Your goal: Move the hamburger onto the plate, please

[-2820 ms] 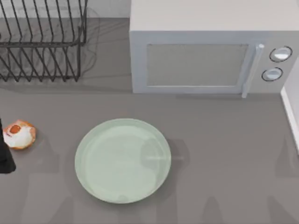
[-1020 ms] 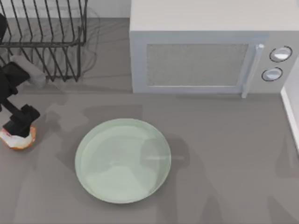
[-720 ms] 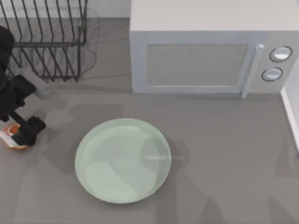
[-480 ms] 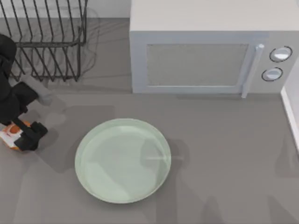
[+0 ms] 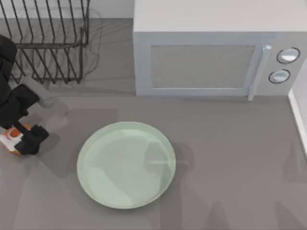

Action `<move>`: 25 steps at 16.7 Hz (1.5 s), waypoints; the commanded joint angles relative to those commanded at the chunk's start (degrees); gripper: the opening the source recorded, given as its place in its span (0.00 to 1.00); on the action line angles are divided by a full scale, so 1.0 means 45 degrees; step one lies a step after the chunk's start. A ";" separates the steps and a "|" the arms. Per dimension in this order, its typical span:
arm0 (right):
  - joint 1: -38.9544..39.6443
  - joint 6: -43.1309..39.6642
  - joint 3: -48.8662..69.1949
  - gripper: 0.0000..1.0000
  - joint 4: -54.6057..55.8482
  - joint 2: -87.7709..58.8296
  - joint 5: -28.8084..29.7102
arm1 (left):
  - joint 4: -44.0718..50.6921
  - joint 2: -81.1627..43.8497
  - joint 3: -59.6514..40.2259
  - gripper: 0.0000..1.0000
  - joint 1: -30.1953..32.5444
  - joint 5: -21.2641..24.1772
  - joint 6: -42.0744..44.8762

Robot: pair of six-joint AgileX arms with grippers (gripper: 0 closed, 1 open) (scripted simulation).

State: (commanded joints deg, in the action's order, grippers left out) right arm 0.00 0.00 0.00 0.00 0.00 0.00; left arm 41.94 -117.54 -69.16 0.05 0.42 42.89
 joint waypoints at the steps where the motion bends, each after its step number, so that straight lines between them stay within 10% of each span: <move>1: 0.0000 0.0000 0.0000 1.00 0.0000 0.0000 0.0000 | 0.0000 0.0000 0.0000 0.62 0.0000 0.0000 0.0000; 9: 0.0000 0.0000 0.0000 1.00 0.0000 0.0000 0.0000 | 0.0000 0.0000 0.0000 0.02 0.0000 0.0000 0.0000; 25: 0.0000 0.0000 0.0000 1.00 0.0000 0.0000 0.0000 | 0.3215 0.1535 -0.1939 0.00 0.0006 0.0167 -0.0051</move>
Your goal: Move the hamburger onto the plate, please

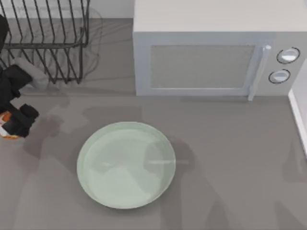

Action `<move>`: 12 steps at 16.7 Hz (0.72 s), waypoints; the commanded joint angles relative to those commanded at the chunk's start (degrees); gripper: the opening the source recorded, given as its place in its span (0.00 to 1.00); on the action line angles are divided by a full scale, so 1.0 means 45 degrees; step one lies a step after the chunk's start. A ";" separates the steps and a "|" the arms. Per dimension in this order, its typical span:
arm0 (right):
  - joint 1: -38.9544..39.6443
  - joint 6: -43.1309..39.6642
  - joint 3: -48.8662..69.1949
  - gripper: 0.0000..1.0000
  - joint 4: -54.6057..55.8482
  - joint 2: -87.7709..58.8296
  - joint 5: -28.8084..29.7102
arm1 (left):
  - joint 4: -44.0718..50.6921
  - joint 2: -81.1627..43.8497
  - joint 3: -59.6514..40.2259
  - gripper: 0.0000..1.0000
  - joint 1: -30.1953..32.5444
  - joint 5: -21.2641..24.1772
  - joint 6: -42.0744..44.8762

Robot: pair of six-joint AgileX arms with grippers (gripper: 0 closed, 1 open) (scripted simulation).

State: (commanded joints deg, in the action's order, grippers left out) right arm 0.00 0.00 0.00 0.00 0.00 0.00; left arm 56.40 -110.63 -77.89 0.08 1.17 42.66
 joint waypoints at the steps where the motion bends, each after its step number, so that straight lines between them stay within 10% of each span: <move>1: 0.0000 0.0000 0.0000 1.00 0.0000 0.0000 0.0000 | 0.0610 0.0188 -0.0361 0.00 0.0006 -0.0001 -0.0005; 12: 0.0000 0.0000 0.0000 1.00 0.0000 0.0000 0.0000 | 0.2084 0.0713 -0.1394 0.00 0.0252 -0.0027 -0.0443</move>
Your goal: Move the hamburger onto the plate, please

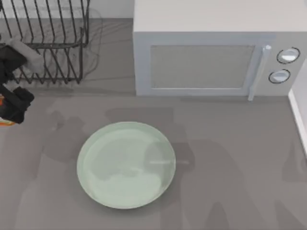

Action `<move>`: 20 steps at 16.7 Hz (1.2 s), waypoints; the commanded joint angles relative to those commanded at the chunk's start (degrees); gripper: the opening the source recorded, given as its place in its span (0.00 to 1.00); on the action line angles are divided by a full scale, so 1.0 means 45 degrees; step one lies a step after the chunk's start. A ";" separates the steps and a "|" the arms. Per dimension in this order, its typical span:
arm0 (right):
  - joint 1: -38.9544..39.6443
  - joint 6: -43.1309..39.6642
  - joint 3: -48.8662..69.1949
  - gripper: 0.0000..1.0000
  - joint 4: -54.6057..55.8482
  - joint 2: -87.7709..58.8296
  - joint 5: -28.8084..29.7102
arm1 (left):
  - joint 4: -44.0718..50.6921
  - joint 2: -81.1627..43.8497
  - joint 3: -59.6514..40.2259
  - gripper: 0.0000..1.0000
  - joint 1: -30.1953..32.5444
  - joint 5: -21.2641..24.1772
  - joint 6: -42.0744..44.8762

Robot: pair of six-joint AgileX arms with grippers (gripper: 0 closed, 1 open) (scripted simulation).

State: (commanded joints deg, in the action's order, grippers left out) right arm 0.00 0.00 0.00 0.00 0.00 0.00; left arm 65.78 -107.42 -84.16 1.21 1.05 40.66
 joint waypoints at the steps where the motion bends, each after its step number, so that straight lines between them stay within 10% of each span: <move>1: 0.0000 0.0000 0.0000 1.00 0.0000 0.0000 0.0000 | 0.0001 -0.0058 -0.0054 0.00 0.0227 -0.0015 -0.0377; 15: 0.0000 0.0000 0.0000 1.00 0.0000 0.0000 0.0000 | -0.0341 -0.0833 -0.0035 0.00 0.6766 -0.0321 -1.4706; 20: 0.0000 0.0000 0.0000 1.00 0.0000 0.0000 0.0000 | -0.0685 -0.0614 0.0064 0.00 0.8098 -0.0451 -1.7074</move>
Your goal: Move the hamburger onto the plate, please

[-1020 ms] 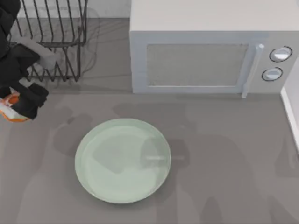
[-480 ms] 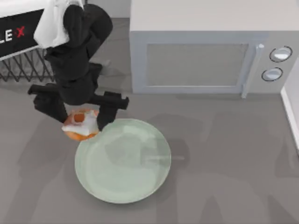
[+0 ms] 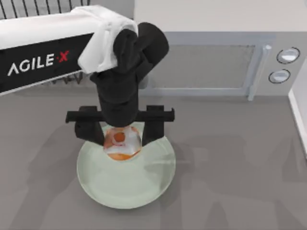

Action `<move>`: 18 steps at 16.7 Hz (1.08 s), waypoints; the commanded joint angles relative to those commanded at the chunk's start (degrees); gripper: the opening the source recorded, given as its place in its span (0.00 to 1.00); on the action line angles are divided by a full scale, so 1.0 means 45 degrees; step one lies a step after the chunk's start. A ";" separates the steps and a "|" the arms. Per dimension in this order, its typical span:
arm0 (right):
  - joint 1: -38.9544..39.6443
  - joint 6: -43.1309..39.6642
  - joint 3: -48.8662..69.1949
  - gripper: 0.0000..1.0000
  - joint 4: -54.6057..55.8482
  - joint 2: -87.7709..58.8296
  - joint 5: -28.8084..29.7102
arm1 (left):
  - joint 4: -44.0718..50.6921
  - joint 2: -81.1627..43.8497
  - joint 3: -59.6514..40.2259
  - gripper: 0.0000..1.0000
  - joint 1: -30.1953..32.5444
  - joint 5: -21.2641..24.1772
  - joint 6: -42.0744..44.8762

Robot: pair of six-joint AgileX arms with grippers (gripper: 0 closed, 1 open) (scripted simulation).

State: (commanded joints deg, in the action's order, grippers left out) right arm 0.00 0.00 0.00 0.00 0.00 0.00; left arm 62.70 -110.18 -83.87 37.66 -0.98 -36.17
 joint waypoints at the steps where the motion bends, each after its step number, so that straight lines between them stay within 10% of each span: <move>1: 0.0000 0.0000 0.0000 1.00 0.0000 0.0000 0.0000 | -0.0016 0.0014 0.0005 0.00 0.0040 -0.0006 -0.0066; 18: 0.0000 0.0000 0.0000 1.00 0.0000 0.0000 0.0000 | -0.2128 -0.0637 0.1464 0.00 0.0003 -0.0001 -0.0019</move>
State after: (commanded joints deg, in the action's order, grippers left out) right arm 0.00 0.00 0.00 0.00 0.00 0.00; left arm 53.12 -113.05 -77.28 37.67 -0.99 -36.25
